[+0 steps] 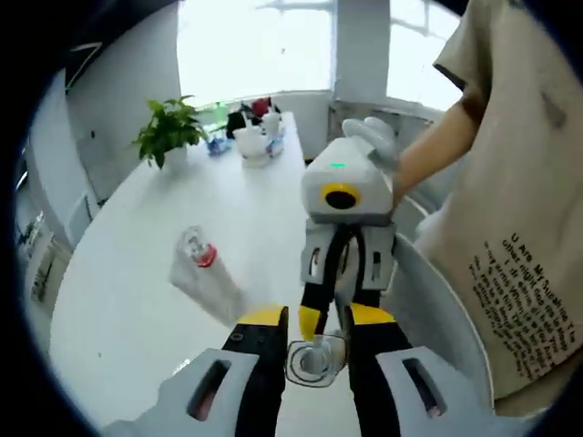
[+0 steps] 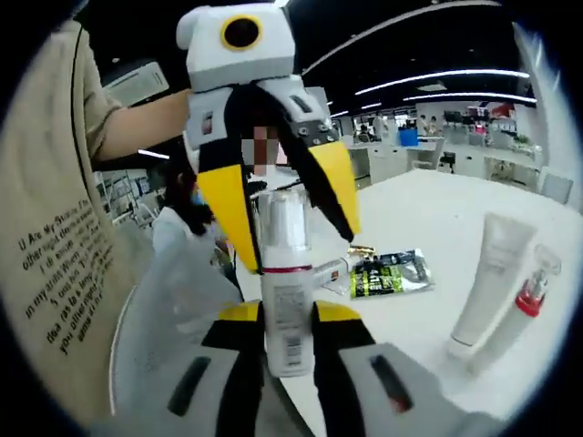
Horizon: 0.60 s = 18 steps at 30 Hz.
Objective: Arrange the skincare products in the storage area until every visible bottle or jar stands upright without overlapping.
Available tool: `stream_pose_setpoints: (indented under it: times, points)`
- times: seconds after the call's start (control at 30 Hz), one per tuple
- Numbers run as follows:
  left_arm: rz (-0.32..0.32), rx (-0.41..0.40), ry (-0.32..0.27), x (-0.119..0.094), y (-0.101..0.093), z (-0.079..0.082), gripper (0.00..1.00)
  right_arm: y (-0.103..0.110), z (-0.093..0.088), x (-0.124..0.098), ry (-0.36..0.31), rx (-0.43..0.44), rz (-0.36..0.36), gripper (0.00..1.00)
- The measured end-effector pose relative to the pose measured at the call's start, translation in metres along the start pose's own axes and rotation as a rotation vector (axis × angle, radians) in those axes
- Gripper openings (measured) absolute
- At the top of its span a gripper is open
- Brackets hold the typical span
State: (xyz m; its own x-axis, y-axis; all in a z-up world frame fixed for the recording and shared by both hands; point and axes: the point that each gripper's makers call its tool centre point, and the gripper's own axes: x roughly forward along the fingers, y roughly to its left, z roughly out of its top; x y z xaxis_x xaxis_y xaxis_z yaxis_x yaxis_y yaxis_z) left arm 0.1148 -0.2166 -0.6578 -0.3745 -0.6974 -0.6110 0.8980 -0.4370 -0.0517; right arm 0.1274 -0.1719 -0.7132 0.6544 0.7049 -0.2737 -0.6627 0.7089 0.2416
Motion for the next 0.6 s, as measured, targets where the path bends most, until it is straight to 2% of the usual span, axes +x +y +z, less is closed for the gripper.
stream_pose_setpoints:
  times: [0.1,0.2,0.47,0.6]
  points:
    - [0.023,-0.036,-0.062,-0.001,0.005,0.007,0.35,-0.002,0.012,-0.007,-0.08,0.076,-0.002,0.19]
    - [0.028,-0.1,-0.125,-0.003,0.006,0.014,0.38,-0.004,0.018,-0.014,-0.121,0.107,-0.009,0.19]
    - [0.007,-0.287,-0.359,-0.015,0.007,0.043,0.36,0.004,0.041,-0.036,-0.262,0.195,0.037,0.19]
    - [-0.037,-0.325,-0.405,-0.017,0.0,0.048,0.27,0.007,0.05,-0.045,-0.319,0.219,0.055,0.19]
